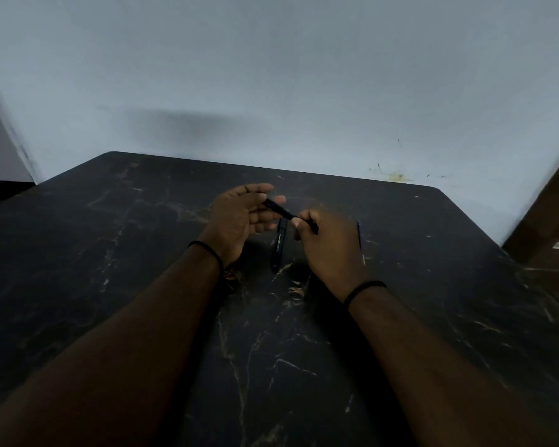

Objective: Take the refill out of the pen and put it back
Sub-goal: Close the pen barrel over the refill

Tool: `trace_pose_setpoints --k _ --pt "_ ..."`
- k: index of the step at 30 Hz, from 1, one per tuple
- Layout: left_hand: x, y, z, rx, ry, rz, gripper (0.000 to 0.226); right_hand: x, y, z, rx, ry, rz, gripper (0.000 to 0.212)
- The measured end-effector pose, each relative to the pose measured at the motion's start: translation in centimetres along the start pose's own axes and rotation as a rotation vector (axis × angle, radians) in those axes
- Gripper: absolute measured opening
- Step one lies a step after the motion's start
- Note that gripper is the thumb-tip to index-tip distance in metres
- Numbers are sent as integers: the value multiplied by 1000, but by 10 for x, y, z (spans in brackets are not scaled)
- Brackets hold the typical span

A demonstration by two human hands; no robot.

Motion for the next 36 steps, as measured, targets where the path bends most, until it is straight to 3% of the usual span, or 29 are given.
trace_pose_setpoints --k 4,11,16,21,36 --pt "-5 1 3 -10 25 -50 25 -1 0 1 -39 6 -1 26" --pt "-10 -1 2 -18 49 -99 14 -8 2 8 -176 -206 -39 42" --pt "0 0 4 -29 -19 -25 16 -8 2 6 -188 -235 -48 39" --pt "10 1 5 -35 -191 134 33 -9 2 1 -163 -196 -87 37" --pt "11 -2 7 -90 -149 98 26 -2 4 -7 -181 -269 -56 35"
Point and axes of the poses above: each hand's wrist, its own y-axis away from the middle knuckle, its own x-axis out of the back of the hand, z = x × y, the point moved 9 cm from there along -y, towards the middle knuckle, and after that the axes turned 7 degrees about -y, right-handed, at the moved point
